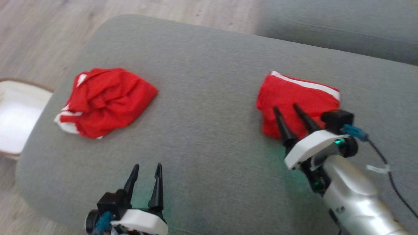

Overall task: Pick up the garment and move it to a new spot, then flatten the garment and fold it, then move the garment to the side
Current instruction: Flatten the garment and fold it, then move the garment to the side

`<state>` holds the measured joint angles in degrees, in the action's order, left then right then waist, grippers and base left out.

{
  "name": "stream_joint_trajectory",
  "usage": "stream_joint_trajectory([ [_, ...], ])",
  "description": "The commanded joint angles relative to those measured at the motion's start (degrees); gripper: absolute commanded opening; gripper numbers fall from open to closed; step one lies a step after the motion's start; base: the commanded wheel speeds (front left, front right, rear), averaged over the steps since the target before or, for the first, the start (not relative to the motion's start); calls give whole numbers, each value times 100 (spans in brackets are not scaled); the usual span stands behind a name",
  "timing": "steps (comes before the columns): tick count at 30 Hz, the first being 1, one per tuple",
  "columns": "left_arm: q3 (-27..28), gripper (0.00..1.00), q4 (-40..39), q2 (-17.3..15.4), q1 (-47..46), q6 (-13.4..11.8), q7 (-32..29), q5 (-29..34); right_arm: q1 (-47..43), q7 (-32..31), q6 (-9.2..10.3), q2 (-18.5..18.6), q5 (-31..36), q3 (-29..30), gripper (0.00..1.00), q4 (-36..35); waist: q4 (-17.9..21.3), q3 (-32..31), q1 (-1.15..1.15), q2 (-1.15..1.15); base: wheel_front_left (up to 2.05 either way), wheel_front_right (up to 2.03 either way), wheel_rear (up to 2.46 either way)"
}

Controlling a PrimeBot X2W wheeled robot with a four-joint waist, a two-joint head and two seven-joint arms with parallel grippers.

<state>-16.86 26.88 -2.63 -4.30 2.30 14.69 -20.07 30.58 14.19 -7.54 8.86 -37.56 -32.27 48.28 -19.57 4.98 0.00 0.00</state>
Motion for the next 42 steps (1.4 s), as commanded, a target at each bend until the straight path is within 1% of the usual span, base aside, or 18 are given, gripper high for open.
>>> stream_joint_trajectory([
  [1, 206, 100, -214, -25, -206, -15, 30, 108, 13, 77, 5, 83, 146, 181, 100, -313, 250, -29, 0, 0, 0, 0, 0],
  [5, 345, 100, -313, -25, -324, -64, 30, 442, -386, 79, 5, 185, 769, 1189, 100, -770, 613, -76, 0, 0, 0, 0, 0],
  [9, 505, 100, -417, -25, -381, -134, 30, 842, -846, 80, 5, 70, 1441, 2098, 100, -1078, 915, -152, 0, 0, 0, 0, 0],
  [12, 607, 100, -480, -25, -311, -168, 30, 1095, -1171, 80, 5, -75, 1843, 2576, 100, -1235, 1090, -252, 0, 0, 0, 0, 0],
  [15, 714, 100, -504, -25, -28, -196, 30, 1249, -1608, 80, 5, -298, 2238, 2892, 100, -1332, 1263, -444, 0, 0, 0, 0, 0],
  [19, 727, 100, -527, -25, 255, -200, 30, 1298, -1888, 80, 5, -450, 2407, 2944, 100, -1350, 1352, -528, 0, 0, 0, 0, 0],
  [23, 697, 100, -543, -25, 365, -193, 30, 1302, -1962, 80, 5, -510, 2460, 2951, 100, -1355, 1370, -544, 0, 0, 0, 0, 0],
  [28, 606, 100, -553, -25, 324, -162, 30, 1296, -1918, 81, 5, -550, 2478, 2935, 100, -1331, 1292, -479, 0, 0, 0, 0, 0],
  [30, 553, 100, -568, -25, 275, -154, 30, 1255, -1828, 81, 5, -556, 2436, 2836, 100, -1195, 1238, -410, 0, 0, 0, 0, 0],
  [33, 449, 100, -587, -25, 178, -156, 30, 1103, -1462, 81, 5, -544, 2366, 2587, 100, -885, 1122, -203, 0, 0, 0, 0, 0],
  [37, 216, 100, -629, -25, 13, -185, 30, 994, -755, 78, 5, -475, 2295, 2343, 100, -515, 896, 96, 0, 0, 0, 0, 0],
  [42, -39, 100, -650, -25, -191, -228, 30, 887, 10, -82, 5, -328, 2422, 2415, 100, 164, 521, 445, 0, 0, 0, 0, 0],
])
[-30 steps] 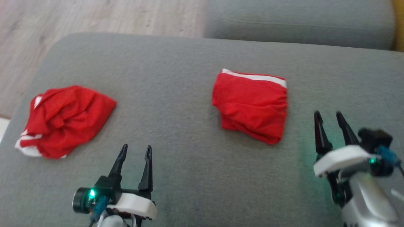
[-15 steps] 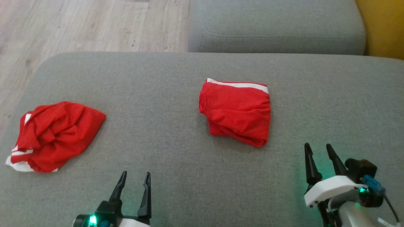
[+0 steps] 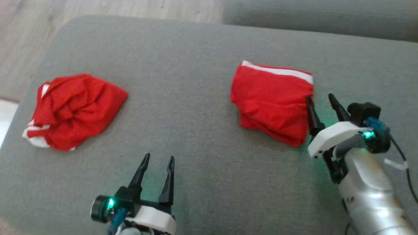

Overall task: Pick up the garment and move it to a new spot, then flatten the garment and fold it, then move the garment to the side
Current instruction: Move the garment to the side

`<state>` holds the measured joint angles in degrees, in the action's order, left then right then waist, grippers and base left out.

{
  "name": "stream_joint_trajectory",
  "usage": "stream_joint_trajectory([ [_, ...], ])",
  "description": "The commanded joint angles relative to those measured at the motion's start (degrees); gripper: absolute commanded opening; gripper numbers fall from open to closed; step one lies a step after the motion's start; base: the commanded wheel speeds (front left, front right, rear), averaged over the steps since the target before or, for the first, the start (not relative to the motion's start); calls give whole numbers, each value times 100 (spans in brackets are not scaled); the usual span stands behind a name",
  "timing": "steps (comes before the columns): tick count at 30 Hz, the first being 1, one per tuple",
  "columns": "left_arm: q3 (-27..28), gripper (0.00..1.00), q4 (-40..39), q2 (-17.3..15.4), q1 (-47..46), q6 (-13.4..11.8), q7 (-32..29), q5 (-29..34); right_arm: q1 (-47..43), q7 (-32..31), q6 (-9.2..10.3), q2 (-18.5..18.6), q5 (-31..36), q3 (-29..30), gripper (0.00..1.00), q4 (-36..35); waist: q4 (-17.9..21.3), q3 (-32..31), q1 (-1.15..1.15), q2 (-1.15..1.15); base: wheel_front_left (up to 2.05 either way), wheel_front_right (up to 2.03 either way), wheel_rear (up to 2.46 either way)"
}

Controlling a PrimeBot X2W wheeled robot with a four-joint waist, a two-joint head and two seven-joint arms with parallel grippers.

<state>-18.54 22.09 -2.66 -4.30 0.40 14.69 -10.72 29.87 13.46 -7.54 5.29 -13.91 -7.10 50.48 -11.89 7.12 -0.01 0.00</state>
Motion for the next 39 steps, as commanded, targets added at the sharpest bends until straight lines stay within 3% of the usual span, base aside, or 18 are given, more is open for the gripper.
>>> stream_joint_trajectory([
  [1, 90, 100, -177, -21, -224, -52, 30, -62, 183, -59, 5, 52, 124, -59, 100, 109, -315, 282, 1, 0, 0, 0, 0],
  [7, -55, 100, -213, -21, -307, -148, 30, -186, 417, -341, 5, 72, 446, 226, 100, 1052, -564, 484, 1, 0, 0, 0, 0],
  [8, -50, 100, -211, -21, -305, -163, 30, -222, 415, -332, 5, 78, 499, 259, 76, 1162, -562, 494, 1, 0, 0, 0, 0],
  [9, -36, 100, -216, -21, -301, -174, 30, -242, 417, -296, 5, 64, 514, 299, 18, 1241, -541, 500, 1, 0, 0, 0, 0],
  [10, -16, 100, -225, -21, -293, -188, 30, -249, 420, -236, 5, 51, 526, 327, 0, 1291, -500, 498, 1, 0, 0, 0, 0],
  [14, 69, 100, -216, -21, -270, -171, 30, -196, 444, 15, 5, 42, 599, 399, 0, 1317, -116, 407, 1, 0, 0, 0, 0],
  [21, 87, 100, -206, -21, -410, 20, 30, -49, 453, 145, 5, -55, 665, 343, 0, 1062, 1218, 137, 1, 0, 0, 0, 0],
  [22, 87, 100, -206, -21, -410, 20, 30, -49, 453, 145, 5, -55, 665, 343, 0, 1062, 1218, 137, 1, 0, 0, 0, 0],
  [25, -14, 100, -239, -21, -516, 142, 30, -60, 372, 150, 5, -107, 669, 182, 0, 919, 1884, 71, 1, 0, 0, 0, 0],
  [26, -99, 100, -262, -21, -581, 217, 30, -69, 290, 151, 5, -135, 644, 45, 0, 835, 2294, 55, 1, 0, 0, 0, 0],
  [30, -270, 100, -416, -21, -710, 317, 30, -124, 111, 152, 5, -172, 515, -259, 0, 728, 2943, 62, 1, 0, 0, 0, 0],
  [35, -536, 100, -506, -21, -834, 371, 30, -187, -52, 152, 5, -185, 323, -480, 0, 581, 3366, 150, 1, 0, 0, 0, 0],
  [39, -648, 100, -435, -21, -844, 390, 30, -203, -65, 153, 5, -96, 223, -589, 0, 526, 3431, 238, 1, 0, 0, 0, 0],
])
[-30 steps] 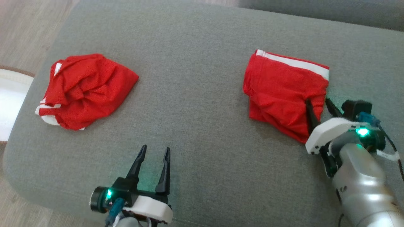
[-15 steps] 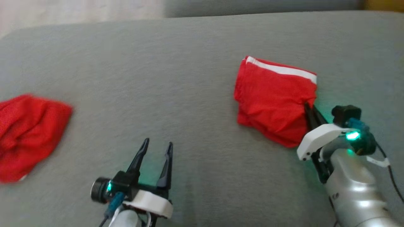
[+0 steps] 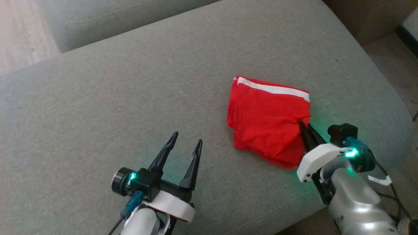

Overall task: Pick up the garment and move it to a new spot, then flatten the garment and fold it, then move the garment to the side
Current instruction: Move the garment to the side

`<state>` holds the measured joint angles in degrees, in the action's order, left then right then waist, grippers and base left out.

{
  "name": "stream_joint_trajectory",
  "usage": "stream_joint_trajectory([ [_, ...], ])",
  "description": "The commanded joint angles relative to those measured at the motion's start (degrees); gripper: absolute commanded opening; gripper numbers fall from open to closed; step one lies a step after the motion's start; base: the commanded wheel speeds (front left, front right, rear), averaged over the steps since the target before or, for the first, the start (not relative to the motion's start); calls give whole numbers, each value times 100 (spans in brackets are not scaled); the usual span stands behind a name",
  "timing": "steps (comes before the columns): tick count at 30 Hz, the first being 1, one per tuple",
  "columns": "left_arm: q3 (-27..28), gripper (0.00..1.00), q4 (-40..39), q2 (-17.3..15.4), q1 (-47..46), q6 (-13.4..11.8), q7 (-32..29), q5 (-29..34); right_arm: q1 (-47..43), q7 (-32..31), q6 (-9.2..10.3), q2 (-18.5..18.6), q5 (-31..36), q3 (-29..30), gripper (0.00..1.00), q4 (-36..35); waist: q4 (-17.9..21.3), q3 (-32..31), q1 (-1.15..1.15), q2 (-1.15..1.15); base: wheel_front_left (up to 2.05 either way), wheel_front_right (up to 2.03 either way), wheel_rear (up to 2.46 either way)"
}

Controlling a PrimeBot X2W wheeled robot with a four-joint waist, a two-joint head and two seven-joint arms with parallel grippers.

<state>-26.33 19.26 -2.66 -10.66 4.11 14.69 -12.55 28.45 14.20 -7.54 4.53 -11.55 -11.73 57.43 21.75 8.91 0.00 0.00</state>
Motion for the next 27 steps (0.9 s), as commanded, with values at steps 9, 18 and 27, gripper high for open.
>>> stream_joint_trajectory([
  [9, 131, 100, 65, -21, -277, 39, 30, 109, 901, -4, 5, 861, 236, -105, 0, 129, -457, 492, 0, 0, 0, 0, 0],
  [18, 308, 100, 96, -21, -300, 42, 30, 239, 1927, -421, 5, 2083, 756, 161, 0, 817, -1053, 859, 0, 0, 0, 0, 0],
  [27, 363, 100, 27, -21, -339, 19, 30, 275, 2420, -460, 5, 2623, 1370, 1004, 0, 1199, -1225, 987, 0, 0, 0, 0, 0],
])
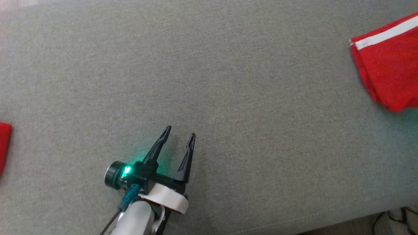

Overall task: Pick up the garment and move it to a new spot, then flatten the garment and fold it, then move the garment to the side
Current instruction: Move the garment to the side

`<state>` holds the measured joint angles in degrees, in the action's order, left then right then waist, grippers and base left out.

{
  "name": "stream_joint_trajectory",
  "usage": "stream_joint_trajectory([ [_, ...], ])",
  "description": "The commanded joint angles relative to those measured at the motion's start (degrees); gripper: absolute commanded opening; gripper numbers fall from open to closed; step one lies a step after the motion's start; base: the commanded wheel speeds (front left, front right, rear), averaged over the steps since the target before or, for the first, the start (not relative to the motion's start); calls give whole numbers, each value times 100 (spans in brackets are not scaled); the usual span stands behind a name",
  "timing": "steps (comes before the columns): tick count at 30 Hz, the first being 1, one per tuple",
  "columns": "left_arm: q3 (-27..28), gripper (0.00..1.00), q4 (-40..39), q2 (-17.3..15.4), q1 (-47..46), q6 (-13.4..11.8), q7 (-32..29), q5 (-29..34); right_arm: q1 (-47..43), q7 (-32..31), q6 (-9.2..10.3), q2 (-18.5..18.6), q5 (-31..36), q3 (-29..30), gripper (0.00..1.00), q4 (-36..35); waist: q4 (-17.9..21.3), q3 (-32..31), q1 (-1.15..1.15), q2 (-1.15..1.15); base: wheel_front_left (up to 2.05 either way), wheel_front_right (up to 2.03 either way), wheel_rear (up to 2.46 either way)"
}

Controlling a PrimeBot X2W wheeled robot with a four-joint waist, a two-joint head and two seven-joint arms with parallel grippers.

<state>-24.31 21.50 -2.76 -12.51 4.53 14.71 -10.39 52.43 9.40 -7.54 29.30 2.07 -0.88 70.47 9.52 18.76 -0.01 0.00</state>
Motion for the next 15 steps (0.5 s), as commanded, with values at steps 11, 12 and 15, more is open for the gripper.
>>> stream_joint_trajectory([
  [11, 336, 100, -156, -11, -180, -162, 29, 60, -89, 491, 5, -494, 657, 1102, 100, -576, 28, -125, 1, 0, 0, 0, 0],
  [12, 388, 100, -159, -11, -168, -196, 29, 57, -118, 521, 5, -650, 659, 1129, 100, -707, 22, -158, 1, 0, 0, 0, 0],
  [15, 569, 100, -194, -11, -116, -306, 29, 59, -275, 554, 5, -1163, 533, 1117, 100, -1260, -40, -277, 1, 0, 0, 0, 0],
])
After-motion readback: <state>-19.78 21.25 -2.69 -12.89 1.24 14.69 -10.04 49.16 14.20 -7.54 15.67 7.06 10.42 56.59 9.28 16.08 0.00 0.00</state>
